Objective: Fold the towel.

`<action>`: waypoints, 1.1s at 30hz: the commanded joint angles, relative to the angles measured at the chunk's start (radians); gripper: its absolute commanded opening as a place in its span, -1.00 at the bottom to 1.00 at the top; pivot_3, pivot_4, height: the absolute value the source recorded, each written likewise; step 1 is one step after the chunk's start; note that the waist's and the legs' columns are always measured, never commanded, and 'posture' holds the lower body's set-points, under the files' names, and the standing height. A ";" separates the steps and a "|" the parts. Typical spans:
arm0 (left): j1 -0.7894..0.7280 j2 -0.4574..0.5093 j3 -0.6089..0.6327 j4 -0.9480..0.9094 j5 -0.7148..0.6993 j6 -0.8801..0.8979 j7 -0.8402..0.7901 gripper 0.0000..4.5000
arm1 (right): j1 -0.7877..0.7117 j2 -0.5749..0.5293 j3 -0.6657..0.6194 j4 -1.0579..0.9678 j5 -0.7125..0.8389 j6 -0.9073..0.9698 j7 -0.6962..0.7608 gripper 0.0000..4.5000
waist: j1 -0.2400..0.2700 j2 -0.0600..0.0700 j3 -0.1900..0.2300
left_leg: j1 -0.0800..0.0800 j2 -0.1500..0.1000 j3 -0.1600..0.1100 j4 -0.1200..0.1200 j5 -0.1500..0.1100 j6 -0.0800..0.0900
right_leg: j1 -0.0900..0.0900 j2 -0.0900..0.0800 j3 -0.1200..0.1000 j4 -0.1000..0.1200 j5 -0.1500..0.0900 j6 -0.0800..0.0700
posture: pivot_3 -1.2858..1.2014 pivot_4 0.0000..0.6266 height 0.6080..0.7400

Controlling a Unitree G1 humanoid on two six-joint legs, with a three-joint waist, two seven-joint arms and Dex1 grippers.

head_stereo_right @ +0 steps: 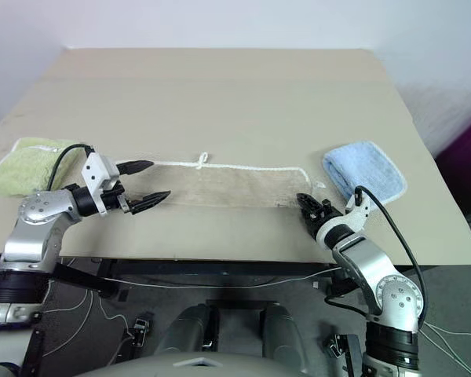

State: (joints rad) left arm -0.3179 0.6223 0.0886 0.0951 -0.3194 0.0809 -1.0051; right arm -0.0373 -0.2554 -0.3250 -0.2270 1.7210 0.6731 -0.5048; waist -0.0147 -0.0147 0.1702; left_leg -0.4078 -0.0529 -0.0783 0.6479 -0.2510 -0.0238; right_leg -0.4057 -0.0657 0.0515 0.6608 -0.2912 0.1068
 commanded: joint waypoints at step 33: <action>-0.004 -0.071 -0.031 -0.038 0.002 -0.017 0.066 1.00 | -0.380 -0.406 0.402 -0.184 -0.692 0.200 0.642 -0.99 | 0.000 0.000 0.000 | -0.001 0.001 0.000 0.000 0.000 0.000 | 0.000 0.001 0.000 -0.002 0.000 0.000 | 0.03 -0.52 1.00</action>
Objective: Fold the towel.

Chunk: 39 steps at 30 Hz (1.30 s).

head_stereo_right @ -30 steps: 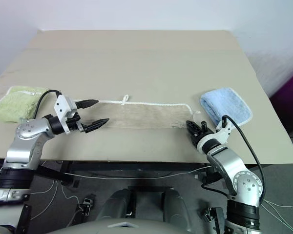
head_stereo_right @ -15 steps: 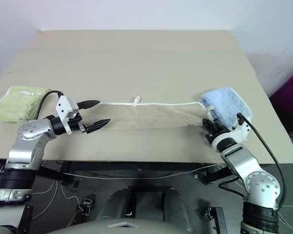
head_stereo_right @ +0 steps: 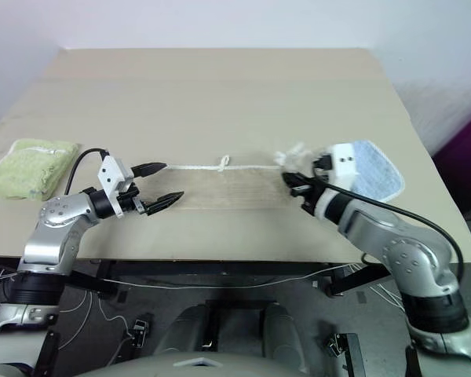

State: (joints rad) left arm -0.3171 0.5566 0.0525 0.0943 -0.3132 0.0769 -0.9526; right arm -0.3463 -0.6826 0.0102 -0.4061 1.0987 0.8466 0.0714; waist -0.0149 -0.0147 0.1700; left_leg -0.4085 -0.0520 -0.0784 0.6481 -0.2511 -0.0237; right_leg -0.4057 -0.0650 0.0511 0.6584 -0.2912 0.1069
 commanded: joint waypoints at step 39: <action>0.227 -0.122 0.240 -0.335 -0.319 0.288 0.296 1.00 | -0.154 0.232 0.075 0.216 -0.488 -0.094 0.482 0.21 | -0.001 0.000 0.000 | 0.000 0.000 -0.001 -0.001 0.000 0.000 | -0.001 -0.001 -0.001 -0.001 0.000 0.000 | 0.03 -0.52 1.00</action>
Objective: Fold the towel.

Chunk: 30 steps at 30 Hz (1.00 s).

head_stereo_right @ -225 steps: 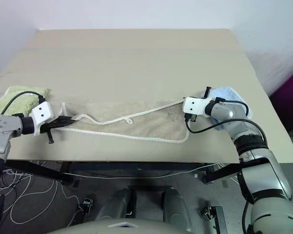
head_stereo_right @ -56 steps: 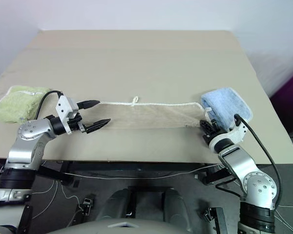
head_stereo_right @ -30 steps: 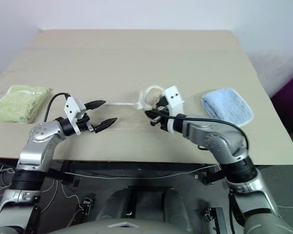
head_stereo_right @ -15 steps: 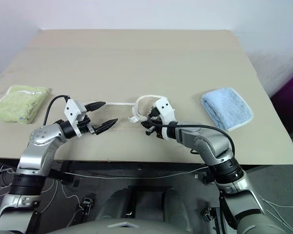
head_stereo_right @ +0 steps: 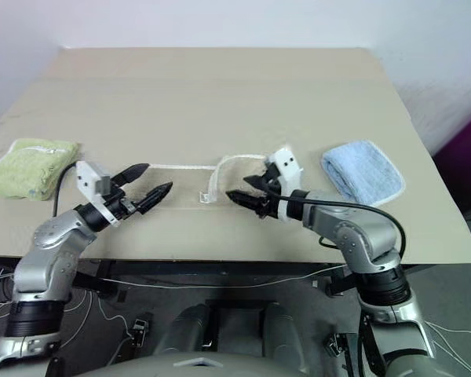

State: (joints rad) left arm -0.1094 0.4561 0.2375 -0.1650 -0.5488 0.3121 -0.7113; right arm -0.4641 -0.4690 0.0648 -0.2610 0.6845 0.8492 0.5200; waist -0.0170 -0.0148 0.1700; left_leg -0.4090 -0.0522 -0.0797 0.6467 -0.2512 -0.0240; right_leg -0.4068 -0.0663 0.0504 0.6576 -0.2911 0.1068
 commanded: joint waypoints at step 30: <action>0.239 -0.297 0.198 -0.213 -0.762 0.346 0.732 1.00 | -0.074 0.127 -0.002 0.300 -0.310 -0.463 0.260 -0.99 | 0.005 0.000 0.000 | 0.001 -0.001 -0.001 0.000 0.000 -0.001 | 0.003 0.001 -0.001 -0.002 0.000 0.000 | 0.03 -0.52 1.00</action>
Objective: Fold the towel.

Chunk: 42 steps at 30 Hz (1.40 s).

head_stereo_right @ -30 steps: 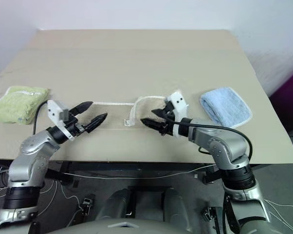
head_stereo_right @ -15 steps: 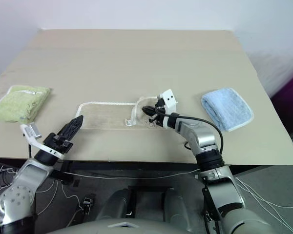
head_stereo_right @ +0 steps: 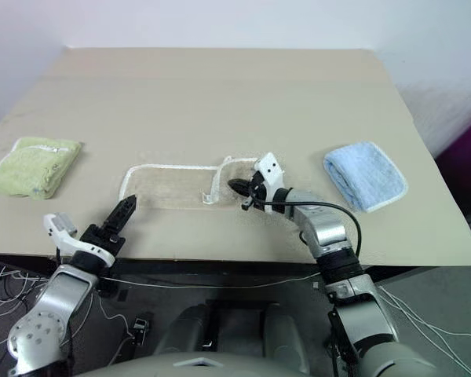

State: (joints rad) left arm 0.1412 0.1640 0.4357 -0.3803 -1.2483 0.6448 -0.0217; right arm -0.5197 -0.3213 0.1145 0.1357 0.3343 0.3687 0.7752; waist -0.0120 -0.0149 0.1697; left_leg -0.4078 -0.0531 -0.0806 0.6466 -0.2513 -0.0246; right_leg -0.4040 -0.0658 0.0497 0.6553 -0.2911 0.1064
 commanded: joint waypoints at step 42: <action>-0.211 0.082 0.144 0.216 -0.149 -0.101 0.128 -0.98 | 0.008 -0.083 -0.164 -0.239 0.099 0.074 -0.081 -1.00 | -0.004 0.005 -0.002 | 0.004 0.000 -0.001 -0.003 0.000 0.000 | 0.005 0.000 -0.001 -0.004 0.000 0.000 | 0.03 -0.52 1.00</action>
State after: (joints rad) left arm -0.0546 0.2110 0.5109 -0.1556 -1.4032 0.5775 0.1292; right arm -0.5083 -0.3987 -0.0209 -0.0570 0.4163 0.4532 0.6973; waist -0.0156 -0.0100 0.1677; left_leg -0.4043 -0.0524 -0.0818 0.6435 -0.2510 -0.0250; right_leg -0.3997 -0.0658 0.0489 0.6512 -0.2912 0.1061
